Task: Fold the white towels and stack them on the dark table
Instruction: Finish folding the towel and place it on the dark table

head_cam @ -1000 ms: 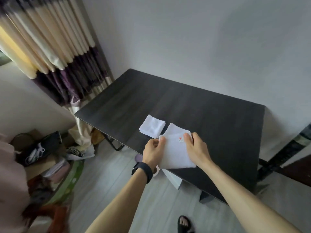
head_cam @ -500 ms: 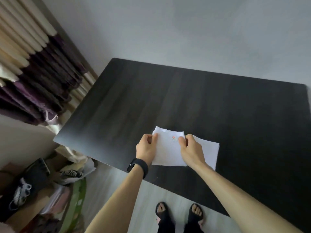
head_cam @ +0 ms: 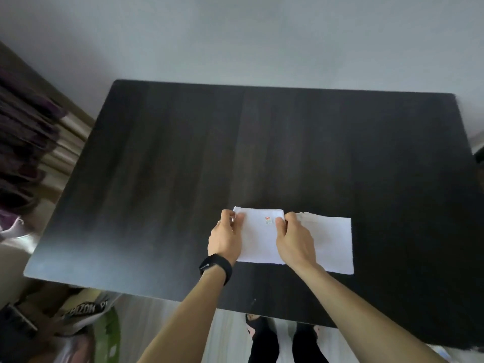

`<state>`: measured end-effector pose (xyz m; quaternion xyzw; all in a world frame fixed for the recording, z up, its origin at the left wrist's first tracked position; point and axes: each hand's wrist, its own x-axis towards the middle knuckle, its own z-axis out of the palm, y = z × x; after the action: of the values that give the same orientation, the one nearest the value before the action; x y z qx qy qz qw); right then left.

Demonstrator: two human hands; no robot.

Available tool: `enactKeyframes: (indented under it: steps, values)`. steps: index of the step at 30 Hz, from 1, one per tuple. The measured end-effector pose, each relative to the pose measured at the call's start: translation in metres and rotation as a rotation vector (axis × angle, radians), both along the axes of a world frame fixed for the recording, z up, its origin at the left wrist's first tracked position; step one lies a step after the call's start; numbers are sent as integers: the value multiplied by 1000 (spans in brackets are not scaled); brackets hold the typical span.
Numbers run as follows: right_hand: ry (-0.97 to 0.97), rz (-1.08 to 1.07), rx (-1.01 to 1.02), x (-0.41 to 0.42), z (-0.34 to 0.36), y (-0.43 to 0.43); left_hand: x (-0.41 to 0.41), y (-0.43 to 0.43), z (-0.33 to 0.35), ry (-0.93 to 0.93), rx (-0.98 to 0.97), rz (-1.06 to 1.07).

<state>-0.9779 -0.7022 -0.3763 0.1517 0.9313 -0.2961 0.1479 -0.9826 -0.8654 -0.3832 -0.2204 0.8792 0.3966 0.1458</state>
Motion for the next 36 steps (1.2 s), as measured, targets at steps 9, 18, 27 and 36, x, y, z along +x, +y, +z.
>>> enactKeyframes:
  steps: [9, 18, 27, 36]
  values:
    - [-23, -8, 108, -2, -5, -8, -2, -2, 1, 6, 11, 41]
    - [164, 44, 210, 13, -4, -12, 10, -4, 7, 227, -65, 73]
    - [385, 411, 379, 24, -20, -12, 23, -7, -21, 356, -512, -600]
    - [138, 565, 461, 17, -42, -9, 9, -18, -33, 189, -540, -718]
